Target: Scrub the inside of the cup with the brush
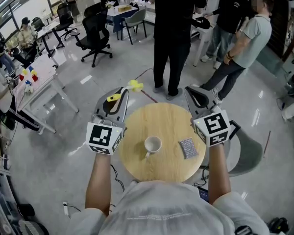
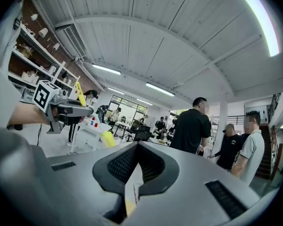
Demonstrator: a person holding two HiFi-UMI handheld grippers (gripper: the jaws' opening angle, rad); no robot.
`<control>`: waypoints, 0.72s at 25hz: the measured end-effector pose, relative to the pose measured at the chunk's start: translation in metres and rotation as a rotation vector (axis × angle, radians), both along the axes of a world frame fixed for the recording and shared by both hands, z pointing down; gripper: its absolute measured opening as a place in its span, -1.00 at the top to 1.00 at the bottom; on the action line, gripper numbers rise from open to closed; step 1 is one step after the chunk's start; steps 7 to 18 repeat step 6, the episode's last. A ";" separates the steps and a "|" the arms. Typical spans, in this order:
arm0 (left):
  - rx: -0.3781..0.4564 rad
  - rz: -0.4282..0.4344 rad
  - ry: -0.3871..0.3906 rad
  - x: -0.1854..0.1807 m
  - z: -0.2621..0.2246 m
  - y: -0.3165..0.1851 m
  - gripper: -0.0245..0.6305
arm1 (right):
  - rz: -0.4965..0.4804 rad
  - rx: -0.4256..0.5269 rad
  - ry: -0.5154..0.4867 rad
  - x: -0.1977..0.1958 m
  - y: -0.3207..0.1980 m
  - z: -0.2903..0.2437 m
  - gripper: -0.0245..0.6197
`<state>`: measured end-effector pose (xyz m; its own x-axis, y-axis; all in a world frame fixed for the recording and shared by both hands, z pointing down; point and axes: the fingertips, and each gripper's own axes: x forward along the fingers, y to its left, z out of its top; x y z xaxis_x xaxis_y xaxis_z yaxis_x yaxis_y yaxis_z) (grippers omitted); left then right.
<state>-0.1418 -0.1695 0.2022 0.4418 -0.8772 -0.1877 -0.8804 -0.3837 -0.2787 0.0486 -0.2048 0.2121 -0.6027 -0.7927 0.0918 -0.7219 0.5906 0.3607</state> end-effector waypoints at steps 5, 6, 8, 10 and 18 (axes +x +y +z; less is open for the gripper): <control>0.001 0.013 -0.007 0.004 -0.002 -0.002 0.77 | 0.006 0.009 0.002 0.001 -0.004 -0.001 0.84; 0.001 0.014 -0.008 0.005 -0.003 -0.003 0.77 | 0.008 0.011 0.002 0.002 -0.004 -0.001 0.84; 0.001 0.014 -0.008 0.005 -0.003 -0.003 0.77 | 0.008 0.011 0.002 0.002 -0.004 -0.001 0.84; 0.001 0.014 -0.008 0.005 -0.003 -0.003 0.77 | 0.008 0.011 0.002 0.002 -0.004 -0.001 0.84; 0.001 0.014 -0.008 0.005 -0.003 -0.003 0.77 | 0.008 0.011 0.002 0.002 -0.004 -0.001 0.84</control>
